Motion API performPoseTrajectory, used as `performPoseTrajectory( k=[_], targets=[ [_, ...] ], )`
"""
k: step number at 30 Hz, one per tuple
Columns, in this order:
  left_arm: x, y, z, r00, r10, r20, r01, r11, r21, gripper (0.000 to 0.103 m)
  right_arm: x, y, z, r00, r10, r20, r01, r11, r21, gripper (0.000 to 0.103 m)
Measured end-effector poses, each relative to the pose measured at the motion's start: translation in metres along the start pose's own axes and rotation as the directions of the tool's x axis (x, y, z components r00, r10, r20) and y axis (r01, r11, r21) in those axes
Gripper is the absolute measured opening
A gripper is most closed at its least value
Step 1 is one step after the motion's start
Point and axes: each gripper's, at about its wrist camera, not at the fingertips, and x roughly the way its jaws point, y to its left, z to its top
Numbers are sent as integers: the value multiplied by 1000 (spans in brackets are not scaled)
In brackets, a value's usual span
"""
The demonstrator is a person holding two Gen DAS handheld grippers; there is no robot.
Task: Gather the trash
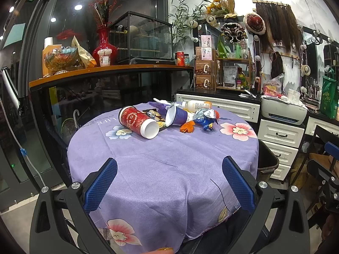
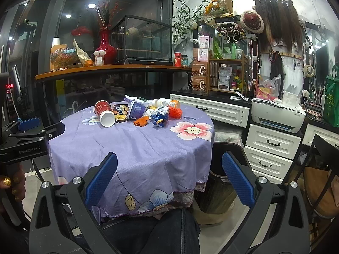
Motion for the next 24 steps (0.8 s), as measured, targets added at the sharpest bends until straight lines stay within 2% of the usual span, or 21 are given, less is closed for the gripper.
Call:
performPoseTrajectory(
  k=[17, 24],
  targets=[
    [0, 0, 0, 1000, -1, -2, 1, 1000, 3, 98, 2, 0, -5, 1000, -3, -3, 3, 1000, 3, 97],
    [-4, -14, -2, 1000, -4, -4, 4, 1000, 7, 98, 2, -1, -4, 1000, -4, -6, 4, 1000, 3, 97]
  ],
)
